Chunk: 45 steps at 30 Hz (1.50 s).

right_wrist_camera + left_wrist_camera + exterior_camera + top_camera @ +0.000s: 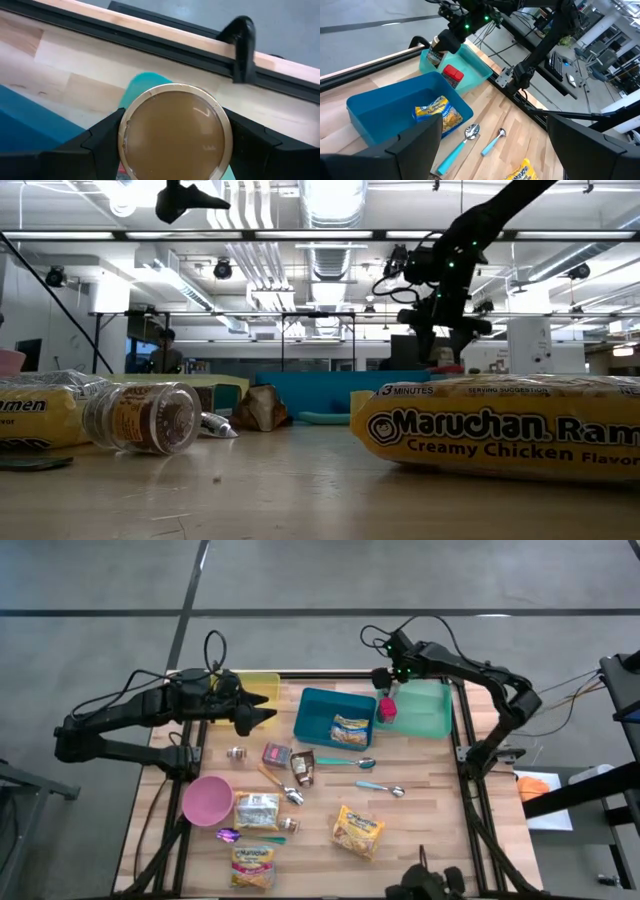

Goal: Pick & Place Food Item
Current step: Put the golden seasoning bottle into the light green bin, then put the light blue spoon into the yellow transparent bin

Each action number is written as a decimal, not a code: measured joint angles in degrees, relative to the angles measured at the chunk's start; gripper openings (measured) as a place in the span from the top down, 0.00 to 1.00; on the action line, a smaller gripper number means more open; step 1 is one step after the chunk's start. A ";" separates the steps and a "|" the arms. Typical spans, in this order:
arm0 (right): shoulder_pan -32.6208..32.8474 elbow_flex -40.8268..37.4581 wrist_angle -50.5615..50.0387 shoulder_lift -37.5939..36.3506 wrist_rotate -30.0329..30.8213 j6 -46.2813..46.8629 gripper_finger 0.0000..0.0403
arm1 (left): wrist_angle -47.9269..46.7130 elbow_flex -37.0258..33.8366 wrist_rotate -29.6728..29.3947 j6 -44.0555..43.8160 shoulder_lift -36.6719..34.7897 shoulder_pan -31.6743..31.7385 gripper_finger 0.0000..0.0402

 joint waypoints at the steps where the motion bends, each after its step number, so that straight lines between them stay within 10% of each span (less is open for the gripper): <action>1: 0.01 0.72 -0.15 0.65 -0.27 -0.02 0.33 | -0.25 0.00 0.00 0.00 0.00 0.00 0.10; 21: 3.18 0.16 0.26 2.66 -0.88 0.35 0.33 | -2.47 -0.04 -0.02 -1.68 0.04 0.00 0.10; 30: 3.69 -0.06 0.79 2.26 -1.48 -0.41 0.09 | -2.52 -0.04 -0.02 -1.70 0.04 0.00 0.10; 45: 6.50 -0.06 -4.97 -11.94 -1.76 -8.93 0.07 | -2.98 -0.04 0.57 -1.78 0.13 -0.04 0.10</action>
